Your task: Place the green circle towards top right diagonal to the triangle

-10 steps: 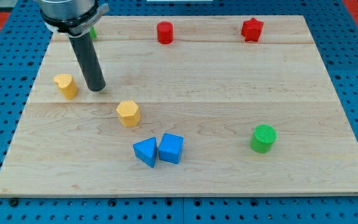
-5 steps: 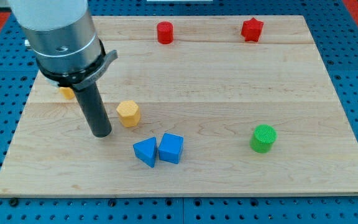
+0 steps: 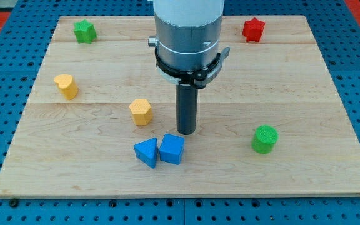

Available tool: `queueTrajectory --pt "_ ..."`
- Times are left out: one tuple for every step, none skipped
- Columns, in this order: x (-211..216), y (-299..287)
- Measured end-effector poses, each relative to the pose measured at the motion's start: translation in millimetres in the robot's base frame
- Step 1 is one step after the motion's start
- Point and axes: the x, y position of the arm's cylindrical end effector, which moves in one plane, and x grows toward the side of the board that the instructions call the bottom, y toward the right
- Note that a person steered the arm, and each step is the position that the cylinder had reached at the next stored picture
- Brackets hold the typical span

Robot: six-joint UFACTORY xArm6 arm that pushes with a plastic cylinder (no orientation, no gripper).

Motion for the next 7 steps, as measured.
queueTrajectory --pt "-1.3 0.0" --pt "-0.4 0.0" --pt "47.2 5.9" --pt "69.6 19.3" --pt "65.8 64.7" --pt "58.5 113.1" --pt "56.8 124.1"
